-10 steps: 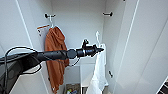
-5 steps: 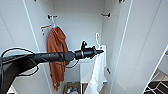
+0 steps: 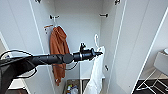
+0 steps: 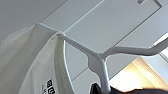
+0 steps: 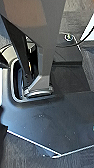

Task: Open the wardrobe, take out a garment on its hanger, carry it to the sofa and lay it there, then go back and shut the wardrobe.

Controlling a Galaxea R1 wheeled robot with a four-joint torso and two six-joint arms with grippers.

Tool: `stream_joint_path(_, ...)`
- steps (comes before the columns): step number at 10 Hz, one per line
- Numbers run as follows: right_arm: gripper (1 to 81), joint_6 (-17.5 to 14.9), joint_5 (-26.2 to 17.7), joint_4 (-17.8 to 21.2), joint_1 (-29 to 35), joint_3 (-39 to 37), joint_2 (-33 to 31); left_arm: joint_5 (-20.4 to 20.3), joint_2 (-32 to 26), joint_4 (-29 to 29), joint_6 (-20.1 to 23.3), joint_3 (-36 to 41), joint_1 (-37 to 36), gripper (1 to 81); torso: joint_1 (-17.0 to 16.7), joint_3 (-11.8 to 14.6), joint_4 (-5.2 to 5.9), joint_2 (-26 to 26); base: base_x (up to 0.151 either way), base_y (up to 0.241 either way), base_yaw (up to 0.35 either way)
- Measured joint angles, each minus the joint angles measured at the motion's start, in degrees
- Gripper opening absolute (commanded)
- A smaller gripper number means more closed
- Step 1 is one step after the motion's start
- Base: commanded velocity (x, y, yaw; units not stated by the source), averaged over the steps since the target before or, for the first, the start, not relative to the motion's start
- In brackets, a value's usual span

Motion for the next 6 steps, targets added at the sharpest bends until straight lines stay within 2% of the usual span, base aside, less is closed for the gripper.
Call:
stream_joint_path(4, 81.1, -0.06, 0.04, 0.0, 0.44, 0.0, 0.0, 0.17, -1.46, 0.0, 0.02, 0.44, 0.46, 1.0, 0.05, 0.0, 0.0, 0.02, -0.122, 0.0, 0.0)
stream_joint_path(5, 81.1, 0.02, 0.01, 0.0, 0.44, 0.0, 0.02, 0.13, -1.66, 0.01, 0.05, 0.8, 0.61, 1.0, 0.05, 0.0, 0.0, 0.02, -0.083, 0.0, 0.0)
stream_joint_path(6, 81.1, 0.0, 0.0, 0.0, 0.35, 0.0, 0.0, 0.06, -2.27, 0.04, 0.02, 1.33, 1.27, 1.0, -0.02, 0.0, 0.0, 0.0, 0.0, 0.0, 0.0)
